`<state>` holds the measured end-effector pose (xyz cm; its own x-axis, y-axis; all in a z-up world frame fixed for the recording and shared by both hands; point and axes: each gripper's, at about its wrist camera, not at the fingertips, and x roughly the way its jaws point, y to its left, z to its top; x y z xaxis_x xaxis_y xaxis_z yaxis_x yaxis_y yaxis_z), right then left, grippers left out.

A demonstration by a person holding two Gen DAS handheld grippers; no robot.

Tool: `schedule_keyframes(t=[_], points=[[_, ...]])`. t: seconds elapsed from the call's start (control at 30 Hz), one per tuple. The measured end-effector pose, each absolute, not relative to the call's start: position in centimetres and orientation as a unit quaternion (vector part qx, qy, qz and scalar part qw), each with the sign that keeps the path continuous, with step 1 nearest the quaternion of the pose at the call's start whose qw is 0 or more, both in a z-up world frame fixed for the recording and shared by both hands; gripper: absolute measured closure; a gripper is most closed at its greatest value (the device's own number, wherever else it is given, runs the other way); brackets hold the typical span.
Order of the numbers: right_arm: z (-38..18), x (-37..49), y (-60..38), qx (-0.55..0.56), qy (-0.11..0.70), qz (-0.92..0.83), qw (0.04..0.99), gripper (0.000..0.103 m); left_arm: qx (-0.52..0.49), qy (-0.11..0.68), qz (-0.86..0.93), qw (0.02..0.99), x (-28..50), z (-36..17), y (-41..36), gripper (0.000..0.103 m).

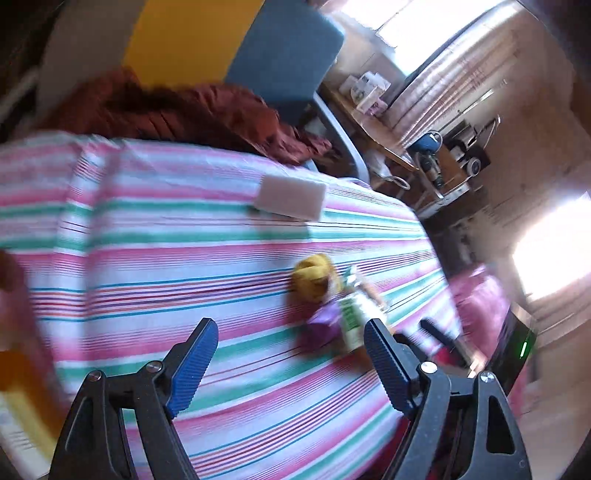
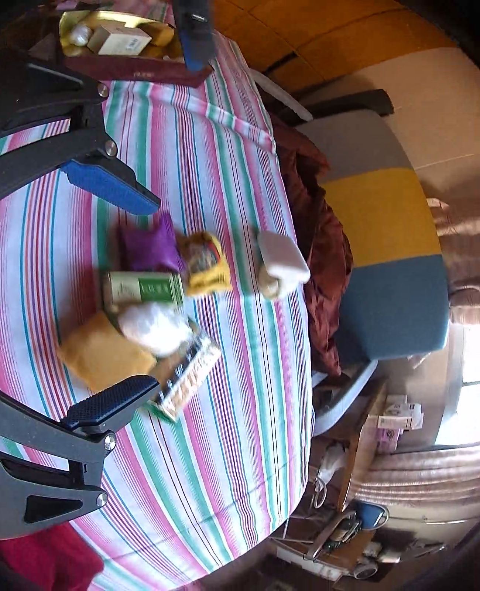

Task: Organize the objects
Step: 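Move both tools from the gold tray back toward the remaining items, then grasp the white soap bar with the left tool while the right tool grasps the beige knit roll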

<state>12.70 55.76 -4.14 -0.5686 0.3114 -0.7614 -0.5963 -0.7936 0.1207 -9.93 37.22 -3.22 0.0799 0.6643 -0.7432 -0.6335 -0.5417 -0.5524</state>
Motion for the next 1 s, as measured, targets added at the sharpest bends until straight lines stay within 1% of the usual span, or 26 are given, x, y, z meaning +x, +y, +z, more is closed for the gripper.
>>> schedule_keyframes(t=[0.2,0.3,0.4,0.5,0.6,0.77,0.87,0.9,0.93,0.97,1.0], points=[[-4.3,13.9,57.4,-0.366,0.212,0.868,0.261,0.014,-0.632,-0.11,0.612,0.463,-14.2,-6.5,44.5,0.018],[-4.4,14.3,57.9,-0.361,0.225,0.868,0.255,0.014,-0.664,-0.155,0.589,0.433,-16.1,-8.7,47.3,0.012],[-4.5,14.6,58.3,-0.358,0.237,0.868,0.25,0.014,-0.684,-0.2,0.576,0.401,-17.6,-10.9,49.4,0.01],[-4.6,14.6,58.5,-0.358,0.245,0.867,0.246,0.014,-0.691,-0.217,0.575,0.382,-18.5,-12.1,51.0,0.006],[-4.8,14.6,58.4,-0.358,0.252,0.866,0.241,0.013,-0.705,-0.239,0.56,0.363,-19.0,-13.8,52.3,0.006],[-5.0,14.4,58.1,-0.36,0.253,0.867,0.235,0.013,-0.708,-0.255,0.56,0.346,-19.8,-14.7,53.5,0.006],[-5.3,14.3,58.0,-0.364,0.256,0.865,0.232,0.013,-0.712,-0.249,0.565,0.333,-20.1,-15.0,54.1,0.006],[-5.4,14.2,58.0,-0.366,0.254,0.864,0.232,0.013,-0.718,-0.238,0.57,0.32,-20.2,-15.3,54.3,0.009],[-5.5,14.1,57.9,-0.369,0.251,0.864,0.234,0.013,-0.726,-0.229,0.57,0.308,-20.2,-15.7,54.2,0.018],[-5.6,14.1,57.8,-0.37,0.25,0.863,0.235,0.013,-0.728,-0.23,0.569,0.305,-20.2,-15.9,54.1,0.031],[-5.6,14.2,57.8,-0.37,0.25,0.863,0.236,0.013,-0.725,-0.224,0.572,0.312,-20.2,-15.9,54.0,0.04]])
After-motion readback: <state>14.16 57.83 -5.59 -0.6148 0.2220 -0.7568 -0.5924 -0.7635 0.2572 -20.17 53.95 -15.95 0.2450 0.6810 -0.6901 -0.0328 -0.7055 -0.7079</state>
